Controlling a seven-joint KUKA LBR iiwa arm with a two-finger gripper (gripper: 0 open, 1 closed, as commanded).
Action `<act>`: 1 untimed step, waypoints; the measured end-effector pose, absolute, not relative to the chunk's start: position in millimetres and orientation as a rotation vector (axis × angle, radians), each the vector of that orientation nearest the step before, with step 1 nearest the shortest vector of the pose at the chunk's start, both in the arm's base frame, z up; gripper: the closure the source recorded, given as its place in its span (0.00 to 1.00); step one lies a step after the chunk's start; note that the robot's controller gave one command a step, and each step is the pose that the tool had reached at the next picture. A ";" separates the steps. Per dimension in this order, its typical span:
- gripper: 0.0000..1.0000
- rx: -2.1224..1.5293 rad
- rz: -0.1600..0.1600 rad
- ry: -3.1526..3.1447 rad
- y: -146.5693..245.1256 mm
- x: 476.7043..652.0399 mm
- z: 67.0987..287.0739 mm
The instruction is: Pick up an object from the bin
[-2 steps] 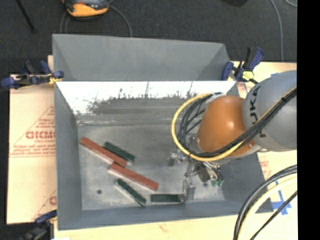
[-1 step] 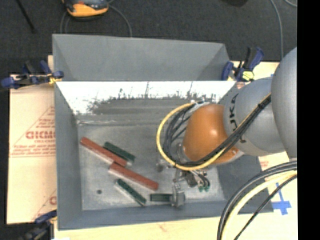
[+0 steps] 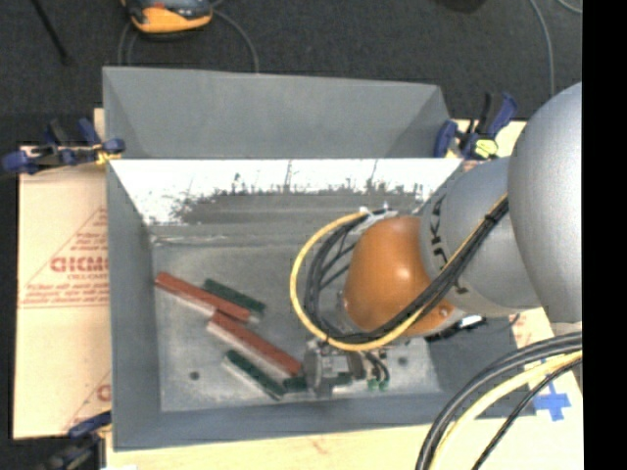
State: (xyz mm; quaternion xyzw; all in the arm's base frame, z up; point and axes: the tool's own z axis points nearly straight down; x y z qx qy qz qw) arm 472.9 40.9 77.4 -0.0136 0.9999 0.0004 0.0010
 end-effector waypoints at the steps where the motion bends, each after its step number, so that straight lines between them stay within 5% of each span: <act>1: 0.00 -0.043 0.001 3.128 40.6 475.6 77.9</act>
Offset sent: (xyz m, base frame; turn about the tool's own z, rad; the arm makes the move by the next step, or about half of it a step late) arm 0.0000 0.0000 0.0000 0.0000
